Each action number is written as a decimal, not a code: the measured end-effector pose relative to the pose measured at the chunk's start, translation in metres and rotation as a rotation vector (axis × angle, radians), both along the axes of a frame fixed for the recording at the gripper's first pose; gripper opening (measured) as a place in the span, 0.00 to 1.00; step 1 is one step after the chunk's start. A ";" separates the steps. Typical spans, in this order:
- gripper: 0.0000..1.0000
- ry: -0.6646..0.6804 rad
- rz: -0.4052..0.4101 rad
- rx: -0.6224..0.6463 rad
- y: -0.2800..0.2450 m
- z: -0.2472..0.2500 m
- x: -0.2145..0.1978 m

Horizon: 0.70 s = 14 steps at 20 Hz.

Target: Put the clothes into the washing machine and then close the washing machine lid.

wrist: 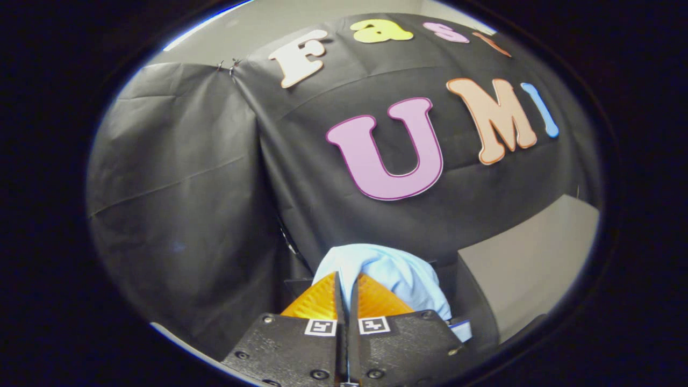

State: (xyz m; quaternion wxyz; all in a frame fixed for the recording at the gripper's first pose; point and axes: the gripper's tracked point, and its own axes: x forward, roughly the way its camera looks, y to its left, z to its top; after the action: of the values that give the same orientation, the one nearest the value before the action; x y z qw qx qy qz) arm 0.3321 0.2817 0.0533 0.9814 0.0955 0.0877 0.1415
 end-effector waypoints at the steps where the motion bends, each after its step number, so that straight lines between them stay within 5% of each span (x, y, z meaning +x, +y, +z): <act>1: 0.01 -0.017 -0.006 0.007 0.006 -0.006 0.003; 14: 0.01 0.166 -0.077 0.047 0.027 -0.198 0.032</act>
State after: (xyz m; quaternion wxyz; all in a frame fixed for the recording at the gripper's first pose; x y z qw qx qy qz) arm 0.3638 0.3090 -0.1449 0.9730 0.1331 0.1618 0.0971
